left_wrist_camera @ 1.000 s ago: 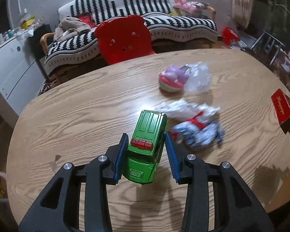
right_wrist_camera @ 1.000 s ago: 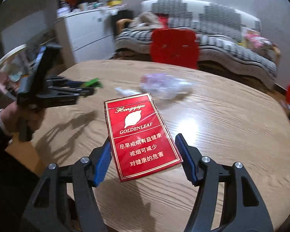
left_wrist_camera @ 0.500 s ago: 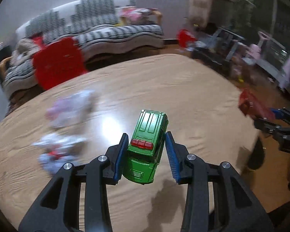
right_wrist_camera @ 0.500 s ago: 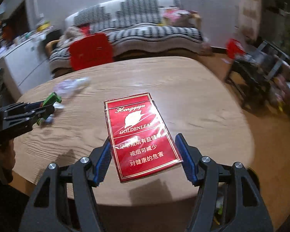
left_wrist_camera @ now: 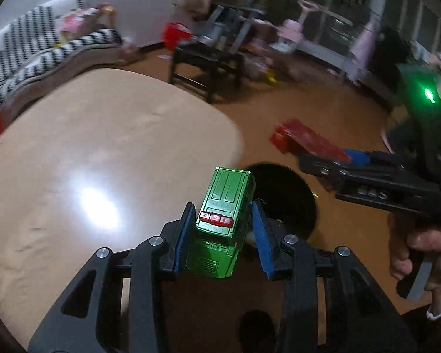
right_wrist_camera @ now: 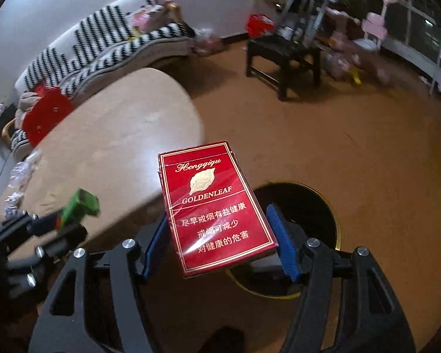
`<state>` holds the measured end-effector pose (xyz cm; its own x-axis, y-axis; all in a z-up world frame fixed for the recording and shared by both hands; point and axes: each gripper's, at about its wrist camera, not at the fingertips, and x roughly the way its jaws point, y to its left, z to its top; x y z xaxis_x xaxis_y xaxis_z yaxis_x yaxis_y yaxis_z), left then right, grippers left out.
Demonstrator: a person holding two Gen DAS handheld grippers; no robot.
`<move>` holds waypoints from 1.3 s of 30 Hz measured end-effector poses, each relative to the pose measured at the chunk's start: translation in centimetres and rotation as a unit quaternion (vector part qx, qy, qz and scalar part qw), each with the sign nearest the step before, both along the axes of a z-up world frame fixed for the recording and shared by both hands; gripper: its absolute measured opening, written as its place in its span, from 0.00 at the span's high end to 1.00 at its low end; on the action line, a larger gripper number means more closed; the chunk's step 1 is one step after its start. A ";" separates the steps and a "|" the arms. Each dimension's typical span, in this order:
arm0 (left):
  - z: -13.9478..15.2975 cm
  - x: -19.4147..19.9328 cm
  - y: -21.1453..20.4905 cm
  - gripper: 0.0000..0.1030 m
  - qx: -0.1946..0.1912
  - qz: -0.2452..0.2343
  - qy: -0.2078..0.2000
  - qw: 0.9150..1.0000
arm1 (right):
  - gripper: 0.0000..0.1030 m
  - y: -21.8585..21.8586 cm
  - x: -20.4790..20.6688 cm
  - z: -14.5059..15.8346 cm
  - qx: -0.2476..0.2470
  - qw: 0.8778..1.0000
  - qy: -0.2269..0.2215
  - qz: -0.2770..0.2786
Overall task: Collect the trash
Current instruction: 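Carry the car and box to the black bin and open both grippers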
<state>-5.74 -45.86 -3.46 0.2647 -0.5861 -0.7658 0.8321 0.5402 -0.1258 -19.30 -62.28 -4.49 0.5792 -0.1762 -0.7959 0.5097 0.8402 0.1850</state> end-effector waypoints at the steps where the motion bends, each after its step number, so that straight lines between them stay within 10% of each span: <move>1: -0.8 -1.0 -1.2 0.63 0.002 -0.013 0.005 1.000 | 0.39 -1.1 -0.7 -0.6 0.008 1.000 0.003 -0.010; 30: -8.6 -3.6 -10.9 0.62 0.024 -0.079 0.057 0.995 | 0.37 -7.2 -1.5 -5.3 0.069 0.994 0.035 -0.073; 39: -7.9 -3.6 -10.5 0.19 0.014 -0.084 0.048 0.995 | 0.23 -7.5 -1.7 -5.0 0.065 0.994 0.035 -0.086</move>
<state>-9.34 -56.36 -11.39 0.0901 -0.5932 -0.8000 0.8958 0.3993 -0.1952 -20.98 -69.79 -9.48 0.4919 -0.1608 -0.8557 0.6596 0.7104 0.2456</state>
